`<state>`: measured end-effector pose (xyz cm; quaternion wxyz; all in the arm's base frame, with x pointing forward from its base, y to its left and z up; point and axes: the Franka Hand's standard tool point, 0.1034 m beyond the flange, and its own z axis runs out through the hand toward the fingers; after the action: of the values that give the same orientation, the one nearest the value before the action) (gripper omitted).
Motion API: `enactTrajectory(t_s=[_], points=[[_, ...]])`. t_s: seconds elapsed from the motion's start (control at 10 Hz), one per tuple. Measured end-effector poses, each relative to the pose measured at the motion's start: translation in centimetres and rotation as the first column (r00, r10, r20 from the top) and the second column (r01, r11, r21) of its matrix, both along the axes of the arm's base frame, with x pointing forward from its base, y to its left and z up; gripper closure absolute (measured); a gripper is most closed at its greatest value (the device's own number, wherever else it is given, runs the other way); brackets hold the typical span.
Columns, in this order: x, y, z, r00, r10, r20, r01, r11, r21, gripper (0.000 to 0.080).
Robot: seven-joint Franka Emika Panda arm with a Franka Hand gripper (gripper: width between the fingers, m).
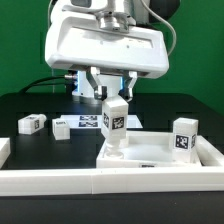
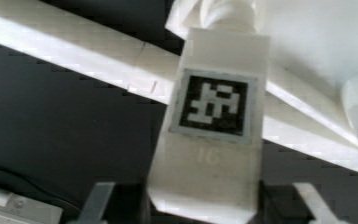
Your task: Assemble square table
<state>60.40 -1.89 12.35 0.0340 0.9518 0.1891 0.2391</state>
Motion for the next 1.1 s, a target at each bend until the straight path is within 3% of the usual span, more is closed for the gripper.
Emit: enactTrajectory(t_s=[0.3,0.6,1.1], points=[[0.8,0.3,0.4,0.998,0.019,0.066,-0.017,1.000,-0.023,0.0511],[0.7,-0.9,0.0,0.995,-0.001,0.098,0.004,0.999,-0.033,0.0511],[-0.1,-0.4,-0.3,0.996,-0.002,0.089,0.005,1.000,-0.029,0.0511]])
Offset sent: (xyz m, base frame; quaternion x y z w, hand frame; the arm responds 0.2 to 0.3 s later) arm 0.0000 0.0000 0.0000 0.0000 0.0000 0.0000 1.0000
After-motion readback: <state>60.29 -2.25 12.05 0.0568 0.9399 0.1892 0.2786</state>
